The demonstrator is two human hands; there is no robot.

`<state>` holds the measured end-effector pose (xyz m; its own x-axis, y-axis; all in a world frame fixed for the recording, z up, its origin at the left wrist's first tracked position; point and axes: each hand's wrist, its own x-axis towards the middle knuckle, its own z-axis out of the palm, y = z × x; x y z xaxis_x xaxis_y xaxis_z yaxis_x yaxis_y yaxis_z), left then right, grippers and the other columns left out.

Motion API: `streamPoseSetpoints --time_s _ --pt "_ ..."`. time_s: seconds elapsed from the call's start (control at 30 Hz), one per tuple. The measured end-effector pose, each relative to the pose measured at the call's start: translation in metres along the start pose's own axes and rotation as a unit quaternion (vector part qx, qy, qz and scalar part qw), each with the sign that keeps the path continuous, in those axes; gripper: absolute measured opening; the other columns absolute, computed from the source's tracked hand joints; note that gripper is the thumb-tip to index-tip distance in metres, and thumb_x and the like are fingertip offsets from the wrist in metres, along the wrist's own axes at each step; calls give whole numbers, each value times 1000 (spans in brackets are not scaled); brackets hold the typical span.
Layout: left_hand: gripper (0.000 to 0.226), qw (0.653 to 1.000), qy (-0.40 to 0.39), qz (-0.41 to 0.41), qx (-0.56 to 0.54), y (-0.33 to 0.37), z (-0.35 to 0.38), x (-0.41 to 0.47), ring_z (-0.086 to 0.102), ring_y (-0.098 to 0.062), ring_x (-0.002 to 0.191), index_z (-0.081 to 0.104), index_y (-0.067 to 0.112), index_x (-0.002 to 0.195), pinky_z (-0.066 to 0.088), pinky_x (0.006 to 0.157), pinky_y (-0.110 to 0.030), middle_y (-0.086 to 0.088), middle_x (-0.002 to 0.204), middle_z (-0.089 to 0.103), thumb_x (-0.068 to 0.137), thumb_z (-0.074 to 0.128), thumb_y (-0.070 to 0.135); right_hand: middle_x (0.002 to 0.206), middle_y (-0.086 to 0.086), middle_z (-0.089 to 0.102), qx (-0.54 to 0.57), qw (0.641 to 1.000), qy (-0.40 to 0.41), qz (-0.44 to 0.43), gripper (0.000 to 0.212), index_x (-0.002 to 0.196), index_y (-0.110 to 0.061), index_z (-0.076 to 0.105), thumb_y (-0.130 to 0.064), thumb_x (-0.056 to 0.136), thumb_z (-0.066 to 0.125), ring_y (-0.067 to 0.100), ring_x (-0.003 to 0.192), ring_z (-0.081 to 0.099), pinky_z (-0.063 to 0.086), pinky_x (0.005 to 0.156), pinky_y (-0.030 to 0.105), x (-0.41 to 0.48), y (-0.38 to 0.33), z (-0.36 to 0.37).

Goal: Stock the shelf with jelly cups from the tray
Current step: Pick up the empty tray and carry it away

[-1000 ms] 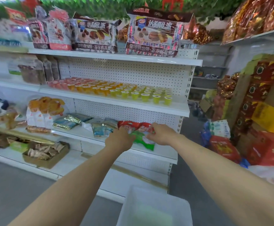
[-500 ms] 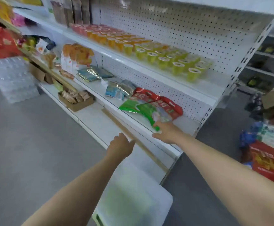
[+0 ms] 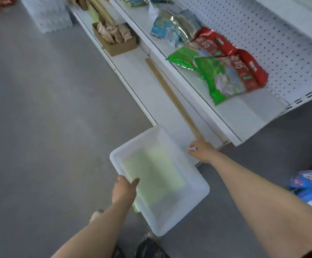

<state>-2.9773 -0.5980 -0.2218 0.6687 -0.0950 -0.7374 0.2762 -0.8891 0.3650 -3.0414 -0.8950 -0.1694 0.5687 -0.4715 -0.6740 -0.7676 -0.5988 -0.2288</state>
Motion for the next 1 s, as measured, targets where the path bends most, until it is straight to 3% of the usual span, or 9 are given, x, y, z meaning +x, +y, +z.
streamPoseSetpoints --time_s 0.23,0.47,0.63,0.73,0.83,0.93,1.0 --pt "64 991 14 -117 -66 -38 47 31 54 -38 118 39 3 134 45 86 -41 -18 133 52 92 61 45 142 7 50 -13 999 -36 6 48 137 -18 49 -46 97 51 25 126 50 34 85 25 66 21 52" --pt "56 987 16 -138 -76 -42 77 53 58 -36 113 41 11 137 47 86 -43 -16 127 58 94 58 43 148 15 42 -17 999 -40 23 67 148 -8 31 -44 96 55 31 133 43 38 101 34 106 38 80" --pt "57 981 16 -164 -98 -44 85 61 59 -36 111 40 12 138 45 77 -39 -16 127 59 94 59 41 155 11 34 13 995 -85 57 77 154 -9 21 -48 96 53 30 139 37 35 108 37 113 46 92" --pt "57 979 13 -171 -111 -44 84 64 60 -35 109 39 12 138 43 72 -38 -15 126 58 94 60 41 150 9 42 33 994 -89 54 73 149 -11 32 -48 93 58 29 135 42 39 107 36 116 47 96" --pt "54 978 19 -178 -111 -53 74 66 60 -34 103 40 11 133 42 68 -38 -14 121 59 93 61 41 137 8 53 37 993 -92 59 60 138 -9 47 -44 92 63 27 125 51 43 96 32 111 43 102" --pt "48 976 44 -177 -116 -67 54 68 60 -31 93 43 14 124 50 74 -40 -12 112 63 91 63 42 122 3 62 50 996 -57 44 49 124 -15 57 -41 86 71 22 108 60 48 85 30 101 33 112" --pt "45 975 68 -181 -109 -75 33 67 54 -27 86 43 13 123 45 69 -36 -12 113 62 92 62 40 114 0 66 37 998 -42 21 39 113 -17 60 -37 83 74 20 99 62 45 75 27 95 14 117"
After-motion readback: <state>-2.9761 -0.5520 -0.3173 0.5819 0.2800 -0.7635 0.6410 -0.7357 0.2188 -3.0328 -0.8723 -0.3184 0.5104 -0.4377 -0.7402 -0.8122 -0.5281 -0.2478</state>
